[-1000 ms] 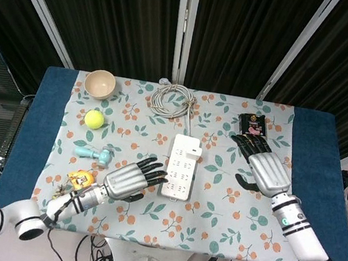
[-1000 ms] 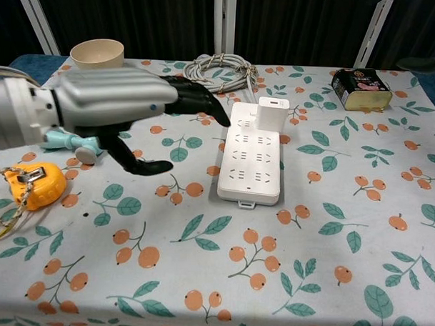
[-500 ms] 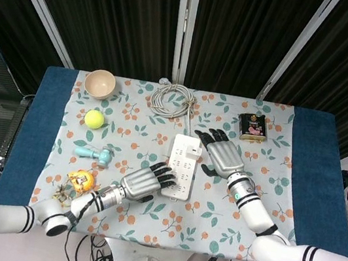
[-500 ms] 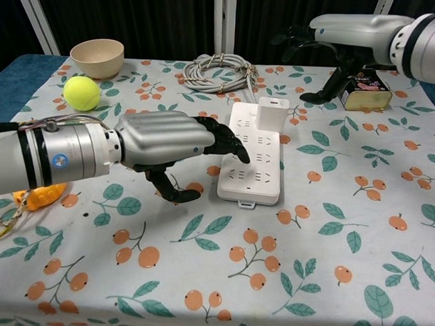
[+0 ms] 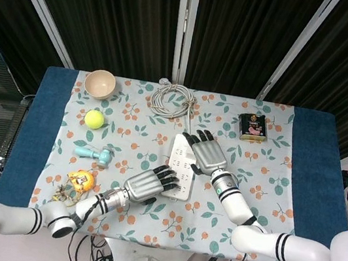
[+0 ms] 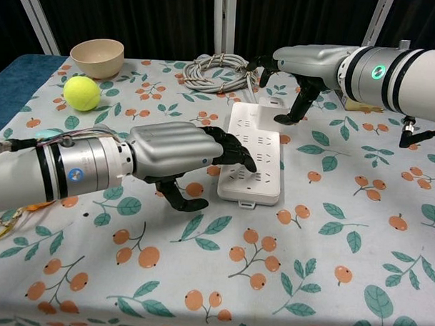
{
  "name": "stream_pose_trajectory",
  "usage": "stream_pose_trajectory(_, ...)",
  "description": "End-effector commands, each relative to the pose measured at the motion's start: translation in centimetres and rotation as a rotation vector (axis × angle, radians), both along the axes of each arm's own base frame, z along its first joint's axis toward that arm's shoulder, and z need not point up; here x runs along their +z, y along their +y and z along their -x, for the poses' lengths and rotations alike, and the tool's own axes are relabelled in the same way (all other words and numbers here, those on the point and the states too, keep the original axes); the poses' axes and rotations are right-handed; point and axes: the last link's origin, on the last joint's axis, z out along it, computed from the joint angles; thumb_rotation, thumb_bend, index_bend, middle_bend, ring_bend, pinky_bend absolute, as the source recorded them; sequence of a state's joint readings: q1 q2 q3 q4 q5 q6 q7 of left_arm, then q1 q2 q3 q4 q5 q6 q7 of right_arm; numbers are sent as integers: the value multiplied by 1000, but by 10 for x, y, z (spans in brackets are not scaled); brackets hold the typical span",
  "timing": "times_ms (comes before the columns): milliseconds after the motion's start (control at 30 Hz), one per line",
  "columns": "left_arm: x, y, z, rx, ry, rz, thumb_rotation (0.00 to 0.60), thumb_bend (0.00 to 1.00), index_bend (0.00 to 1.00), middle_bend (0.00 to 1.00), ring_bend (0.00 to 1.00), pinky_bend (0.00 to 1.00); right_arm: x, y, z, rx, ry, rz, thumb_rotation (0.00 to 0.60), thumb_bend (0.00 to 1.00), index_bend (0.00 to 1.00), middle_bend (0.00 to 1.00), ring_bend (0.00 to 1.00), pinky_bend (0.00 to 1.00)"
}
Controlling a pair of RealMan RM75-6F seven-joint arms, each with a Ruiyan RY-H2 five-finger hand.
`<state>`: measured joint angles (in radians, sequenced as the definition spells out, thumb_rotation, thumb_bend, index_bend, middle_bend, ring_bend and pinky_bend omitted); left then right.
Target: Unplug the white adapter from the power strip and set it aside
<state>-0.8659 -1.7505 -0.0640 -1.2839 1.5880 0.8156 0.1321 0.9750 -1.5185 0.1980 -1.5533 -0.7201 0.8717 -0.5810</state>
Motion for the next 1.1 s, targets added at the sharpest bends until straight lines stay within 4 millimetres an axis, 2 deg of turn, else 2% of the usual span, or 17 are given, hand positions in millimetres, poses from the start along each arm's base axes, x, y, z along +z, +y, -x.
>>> stream_pose_trajectory(33, -2, 0, 1, 9, -10, 0, 600, 376, 149, 111, 35, 77, -6, -1, 1, 1, 16, -1, 600, 273, 48, 170, 0, 9)
stream_pose_trajectory(300, -6, -2, 4, 8, -11, 6, 600, 376, 149, 140, 47, 86, -22, -4, 4, -8, 41, -7, 600, 309, 100, 207, 0, 41)
stream_pose_trajectory(567, -10, -3, 7, 17, -10, 13, 600, 376, 157, 169, 47, 86, -26, -12, 10, -24, 56, 7, 600, 327, 228, 310, 10, 89)
stream_pose_trajectory(900, -12, -1, 13, 31, -22, 5, 600, 378, 175, 170, 47, 83, -30, -19, 6, 19, 82, 19, 600, 327, 343, 396, 84, 138)
stream_pose_trajectory(1000, -14, -1, 14, 37, -22, 9, 600, 378, 179, 170, 47, 82, -32, -20, 5, 28, 92, 19, 600, 327, 411, 438, 115, 152)
stream_pose_trajectory(1100, -15, -1, 16, 43, -25, 13, 600, 378, 180, 170, 47, 82, -34, -21, 4, 37, 94, 24, 600, 327, 554, 531, 193, 190)
